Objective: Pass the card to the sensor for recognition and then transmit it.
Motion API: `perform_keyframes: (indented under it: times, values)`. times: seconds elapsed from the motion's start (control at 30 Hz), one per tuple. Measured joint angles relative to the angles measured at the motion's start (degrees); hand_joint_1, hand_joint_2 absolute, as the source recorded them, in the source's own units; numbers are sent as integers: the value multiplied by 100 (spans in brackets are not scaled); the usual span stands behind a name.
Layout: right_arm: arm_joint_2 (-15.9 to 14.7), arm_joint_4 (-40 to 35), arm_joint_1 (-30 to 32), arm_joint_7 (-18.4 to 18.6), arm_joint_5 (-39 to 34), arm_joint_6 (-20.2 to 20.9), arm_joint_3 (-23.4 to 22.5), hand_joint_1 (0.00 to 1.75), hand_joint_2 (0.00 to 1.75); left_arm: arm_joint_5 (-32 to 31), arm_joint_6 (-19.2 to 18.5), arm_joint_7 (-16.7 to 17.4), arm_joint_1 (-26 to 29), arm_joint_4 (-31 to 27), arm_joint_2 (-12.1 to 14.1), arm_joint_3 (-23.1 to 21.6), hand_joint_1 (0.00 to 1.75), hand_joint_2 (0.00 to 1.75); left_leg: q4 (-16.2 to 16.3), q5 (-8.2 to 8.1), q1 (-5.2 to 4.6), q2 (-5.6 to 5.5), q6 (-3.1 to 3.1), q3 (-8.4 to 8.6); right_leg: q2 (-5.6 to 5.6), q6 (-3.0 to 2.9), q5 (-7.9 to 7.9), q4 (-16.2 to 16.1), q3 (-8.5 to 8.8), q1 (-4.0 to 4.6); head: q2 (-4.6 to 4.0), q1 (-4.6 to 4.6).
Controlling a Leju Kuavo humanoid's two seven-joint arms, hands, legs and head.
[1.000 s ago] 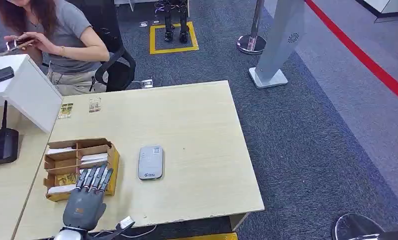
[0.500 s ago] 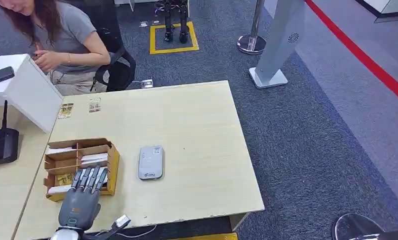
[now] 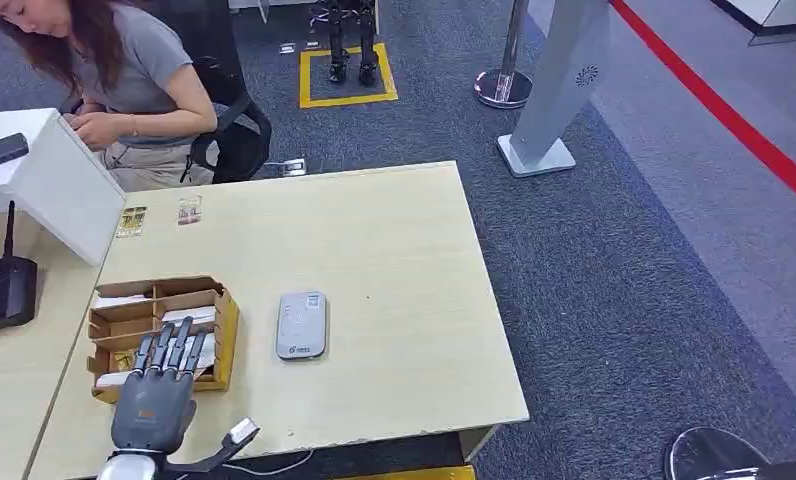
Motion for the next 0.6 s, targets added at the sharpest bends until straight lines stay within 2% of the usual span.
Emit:
perform_keyframes:
  times: [0.13,0.6]
  values:
    - [0,0,1,2,-2,-2,0,0,0,-2,-44,94,-3,-72,42,-68,0,175,0,0,0,0,0,0,0,0,0,0,0,0,0,0]
    - [0,0,1,4,-20,-4,-7,0,0,-2,-109,48,9,-173,40,-129,0,175,0,0,0,0,0,0,0,0,0,0,0,0,0,0]
